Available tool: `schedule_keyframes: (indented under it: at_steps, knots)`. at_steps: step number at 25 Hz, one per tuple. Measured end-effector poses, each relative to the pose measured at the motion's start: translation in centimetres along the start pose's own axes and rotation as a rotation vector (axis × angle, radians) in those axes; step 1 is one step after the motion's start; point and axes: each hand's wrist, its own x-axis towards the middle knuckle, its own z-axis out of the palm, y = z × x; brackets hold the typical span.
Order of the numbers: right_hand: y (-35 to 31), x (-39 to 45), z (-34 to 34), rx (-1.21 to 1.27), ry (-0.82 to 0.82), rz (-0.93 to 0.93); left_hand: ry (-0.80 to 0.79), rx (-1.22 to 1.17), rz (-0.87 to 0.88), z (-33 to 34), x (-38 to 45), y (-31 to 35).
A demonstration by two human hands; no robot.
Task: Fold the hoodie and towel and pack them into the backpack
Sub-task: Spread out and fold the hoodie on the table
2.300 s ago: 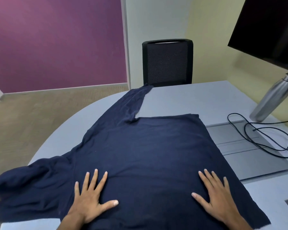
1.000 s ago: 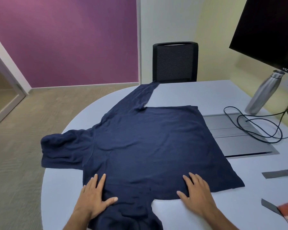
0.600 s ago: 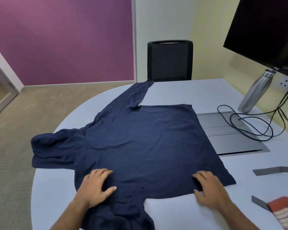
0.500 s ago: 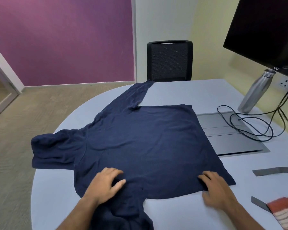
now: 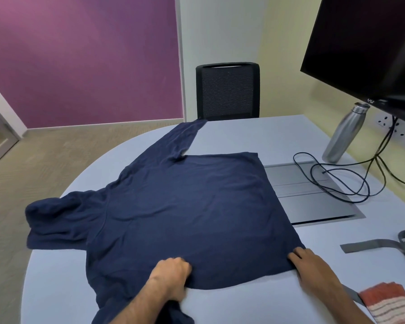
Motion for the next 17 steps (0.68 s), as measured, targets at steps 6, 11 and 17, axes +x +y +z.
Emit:
schedule_keyframes:
  at_steps: [6, 11, 17]
  knots:
    - [1.7, 3.2, -4.3, 0.186, 0.112, 0.084, 0.09, -0.195, -0.071, -3.2, 0.8, -3.2]
    - [2.2, 8.4, -8.5, 0.481, 0.207, 0.18, 0.283, -0.33, -0.164, -7.7, 3.2, -6.7]
    - [2.5, 15.7, -9.1, 0.399, 0.216, 0.195, 0.383, -0.358, -0.293, -10.6, 8.4, -9.6]
